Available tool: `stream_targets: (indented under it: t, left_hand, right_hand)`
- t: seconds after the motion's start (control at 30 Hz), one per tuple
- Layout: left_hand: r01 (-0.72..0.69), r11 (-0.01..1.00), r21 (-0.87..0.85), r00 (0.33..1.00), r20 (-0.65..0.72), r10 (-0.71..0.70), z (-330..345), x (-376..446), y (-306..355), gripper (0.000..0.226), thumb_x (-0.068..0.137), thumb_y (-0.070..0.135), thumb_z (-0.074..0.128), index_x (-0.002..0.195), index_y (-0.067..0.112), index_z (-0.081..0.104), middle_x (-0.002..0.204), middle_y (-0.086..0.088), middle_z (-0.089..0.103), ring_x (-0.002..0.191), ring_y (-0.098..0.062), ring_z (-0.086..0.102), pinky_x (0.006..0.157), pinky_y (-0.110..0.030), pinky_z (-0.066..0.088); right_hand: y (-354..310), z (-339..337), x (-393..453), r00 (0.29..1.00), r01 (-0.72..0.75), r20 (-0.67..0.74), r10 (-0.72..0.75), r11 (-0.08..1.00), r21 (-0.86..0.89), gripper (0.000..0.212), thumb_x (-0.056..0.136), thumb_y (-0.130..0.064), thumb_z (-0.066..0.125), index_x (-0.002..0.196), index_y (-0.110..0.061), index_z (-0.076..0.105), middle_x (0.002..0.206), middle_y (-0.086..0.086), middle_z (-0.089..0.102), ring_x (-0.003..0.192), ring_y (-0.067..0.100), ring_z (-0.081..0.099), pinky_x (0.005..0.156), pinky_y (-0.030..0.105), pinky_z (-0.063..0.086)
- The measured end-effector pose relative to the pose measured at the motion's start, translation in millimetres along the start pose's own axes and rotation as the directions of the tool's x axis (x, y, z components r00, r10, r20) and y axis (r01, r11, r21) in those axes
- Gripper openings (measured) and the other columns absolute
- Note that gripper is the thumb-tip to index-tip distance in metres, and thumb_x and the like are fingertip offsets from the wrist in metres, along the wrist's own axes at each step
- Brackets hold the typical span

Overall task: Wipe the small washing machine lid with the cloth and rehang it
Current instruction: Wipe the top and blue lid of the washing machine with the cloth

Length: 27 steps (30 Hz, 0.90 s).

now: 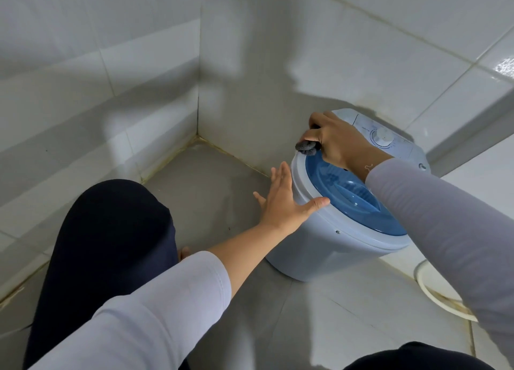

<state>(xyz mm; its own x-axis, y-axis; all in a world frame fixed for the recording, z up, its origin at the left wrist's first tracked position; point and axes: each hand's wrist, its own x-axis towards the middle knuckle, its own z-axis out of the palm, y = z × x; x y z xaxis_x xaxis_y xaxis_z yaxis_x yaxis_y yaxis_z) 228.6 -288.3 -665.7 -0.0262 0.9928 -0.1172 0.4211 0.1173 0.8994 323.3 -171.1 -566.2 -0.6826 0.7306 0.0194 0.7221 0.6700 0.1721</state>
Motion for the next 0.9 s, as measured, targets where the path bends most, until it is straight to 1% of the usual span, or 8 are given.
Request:
stream_targets:
  t: [0.07, 0.13, 0.23, 0.3, 0.43, 0.6, 0.73, 0.9]
  left_hand:
    - [0.000, 1.000, 0.017, 1.000, 0.016, 0.000, -2, 1, 0, 0.114, 0.074, 0.067, 0.059, 0.151, 0.017, -0.007, 0.161, 0.008, -0.007, 0.147, -0.009, -0.015, 0.110, -0.063, -0.012]
    - [-0.012, 0.999, 0.053, 0.999, 0.041, 0.010, -7, 3, 2, 0.114, 0.073, 0.068, 0.058, 0.151, 0.017, -0.008, 0.161, 0.008, -0.008, 0.147, -0.009, -0.016, 0.111, -0.064, -0.011]
    - [-0.054, 0.993, 0.107, 0.997, 0.053, 0.048, -21, 15, 7, 0.110, 0.076, 0.068, 0.055, 0.151, 0.018, -0.008, 0.161, 0.006, -0.007, 0.147, -0.010, -0.015, 0.112, -0.064, -0.009]
    - [-0.074, 0.987, 0.142, 0.996, 0.059, 0.066, -34, 27, 13, 0.107, 0.078, 0.066, 0.054, 0.151, 0.018, -0.008, 0.161, 0.005, -0.006, 0.147, -0.012, -0.014, 0.113, -0.064, -0.007]
    - [-0.081, 0.976, 0.204, 0.990, 0.133, 0.054, -51, 50, 24, 0.107, 0.079, 0.062, 0.057, 0.151, 0.017, -0.007, 0.162, 0.002, -0.005, 0.148, -0.015, -0.012, 0.115, -0.059, -0.001]
    - [-0.044, 0.980, 0.192, 0.967, 0.254, -0.006, -58, 67, 31, 0.109, 0.077, 0.056, 0.065, 0.151, 0.011, -0.001, 0.161, -0.008, 0.002, 0.149, -0.021, -0.006, 0.121, -0.044, 0.010]
    - [-0.032, 0.983, 0.180, 0.951, 0.309, -0.026, -60, 71, 33, 0.108, 0.077, 0.052, 0.068, 0.151, 0.013, 0.001, 0.161, -0.008, 0.003, 0.149, -0.020, -0.003, 0.119, -0.037, 0.013]
    - [-0.049, 0.985, 0.167, 0.940, 0.340, -0.011, -63, 70, 37, 0.099, 0.080, 0.044, 0.068, 0.151, 0.014, 0.006, 0.161, -0.006, 0.007, 0.149, -0.021, 0.000, 0.118, -0.035, 0.013]
  right_hand:
    - [3, -1, 5, 1.000, -0.017, 0.026, 0.018, 0.999, -0.038, 0.036, 0.080, 0.005, 0.051, 0.109, -0.009, 0.067, 0.108, 0.016, 0.052, 0.101, 0.034, 0.046, 0.064, 0.033, 0.037]
    - [8, -5, 9, 0.998, -0.042, 0.047, 0.044, 0.998, -0.051, 0.036, 0.081, 0.004, 0.052, 0.111, -0.010, 0.066, 0.111, 0.016, 0.051, 0.104, 0.034, 0.046, 0.071, 0.038, 0.045]
    - [23, -17, 12, 0.979, -0.200, -0.030, 0.201, 0.979, 0.050, 0.041, 0.081, 0.005, 0.050, 0.115, -0.012, 0.064, 0.115, 0.016, 0.051, 0.109, 0.037, 0.047, 0.089, 0.044, 0.046]
    - [32, -27, 12, 0.964, -0.258, -0.043, 0.264, 0.960, 0.108, 0.046, 0.081, 0.007, 0.046, 0.119, -0.013, 0.062, 0.118, 0.017, 0.050, 0.111, 0.036, 0.048, 0.093, 0.043, 0.044]
    - [33, -40, 11, 0.983, -0.183, 0.015, 0.183, 0.973, 0.138, 0.053, 0.077, 0.009, 0.042, 0.117, -0.019, 0.061, 0.116, 0.015, 0.052, 0.107, 0.034, 0.052, 0.091, 0.042, 0.045]
    - [20, -24, 8, 0.995, -0.070, 0.080, 0.057, 0.982, 0.173, 0.049, 0.078, 0.009, 0.048, 0.111, -0.021, 0.068, 0.115, 0.009, 0.055, 0.104, 0.026, 0.054, 0.081, 0.030, 0.042]
    - [19, -9, 6, 0.999, -0.020, 0.049, 0.009, 0.976, 0.218, 0.050, 0.075, 0.013, 0.049, 0.102, -0.021, 0.073, 0.110, 0.009, 0.057, 0.102, 0.028, 0.050, 0.086, 0.036, 0.044]
    - [27, -3, 8, 1.000, -0.015, 0.026, 0.009, 0.976, 0.215, 0.046, 0.076, 0.013, 0.053, 0.101, -0.019, 0.074, 0.111, 0.009, 0.058, 0.101, 0.029, 0.048, 0.082, 0.043, 0.047]
